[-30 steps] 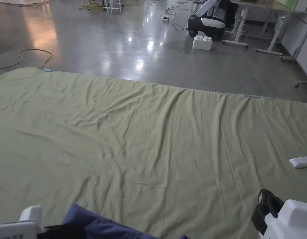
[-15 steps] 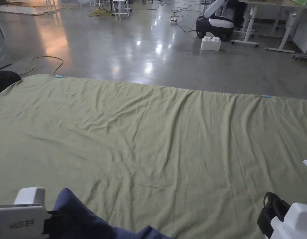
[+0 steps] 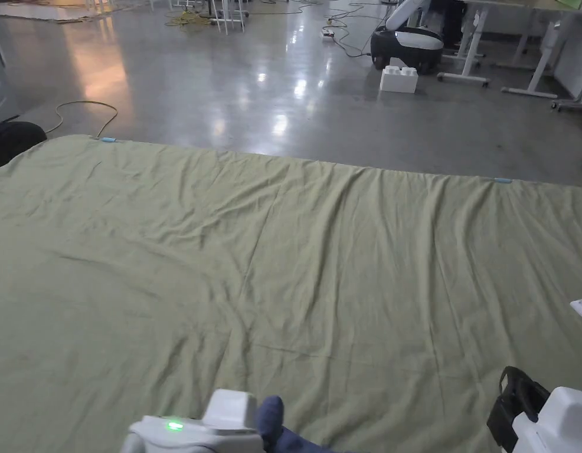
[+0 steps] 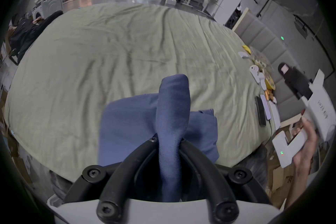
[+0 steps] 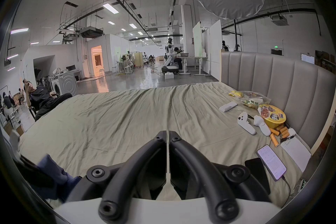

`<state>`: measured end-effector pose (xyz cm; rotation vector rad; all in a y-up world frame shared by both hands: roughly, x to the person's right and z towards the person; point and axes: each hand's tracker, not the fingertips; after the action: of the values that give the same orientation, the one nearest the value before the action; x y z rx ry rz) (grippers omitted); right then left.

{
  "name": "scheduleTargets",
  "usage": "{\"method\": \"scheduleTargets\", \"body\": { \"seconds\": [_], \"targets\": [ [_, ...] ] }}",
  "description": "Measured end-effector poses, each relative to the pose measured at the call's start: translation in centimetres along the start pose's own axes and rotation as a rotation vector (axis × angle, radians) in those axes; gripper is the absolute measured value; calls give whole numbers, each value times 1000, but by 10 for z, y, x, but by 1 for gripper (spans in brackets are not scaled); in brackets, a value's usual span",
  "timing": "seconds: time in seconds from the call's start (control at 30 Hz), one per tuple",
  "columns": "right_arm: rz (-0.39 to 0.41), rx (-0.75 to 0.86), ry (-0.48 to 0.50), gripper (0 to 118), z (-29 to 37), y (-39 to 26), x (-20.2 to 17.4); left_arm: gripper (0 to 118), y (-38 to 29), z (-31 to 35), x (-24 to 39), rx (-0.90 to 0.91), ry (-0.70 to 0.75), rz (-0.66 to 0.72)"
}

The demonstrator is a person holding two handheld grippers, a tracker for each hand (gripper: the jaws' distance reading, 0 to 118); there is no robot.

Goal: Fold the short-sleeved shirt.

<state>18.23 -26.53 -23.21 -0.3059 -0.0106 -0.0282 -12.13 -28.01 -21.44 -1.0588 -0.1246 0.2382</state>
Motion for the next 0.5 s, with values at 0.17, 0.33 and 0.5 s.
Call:
{"method": "scheduleTargets", "body": {
  "seconds": [0.17,0.33,0.5],
  "targets": [
    [1,-7,-11,3,2,-3,5,9,-15,-38,29,-61,6,-35],
    [5,-15,-23,3,4,-6,9,9,-23,-44,50,-51,16,-59],
    [4,-26,-24,3,4,-9,9,10,-27,-54,62,-47,25,-72]
  ]
}}
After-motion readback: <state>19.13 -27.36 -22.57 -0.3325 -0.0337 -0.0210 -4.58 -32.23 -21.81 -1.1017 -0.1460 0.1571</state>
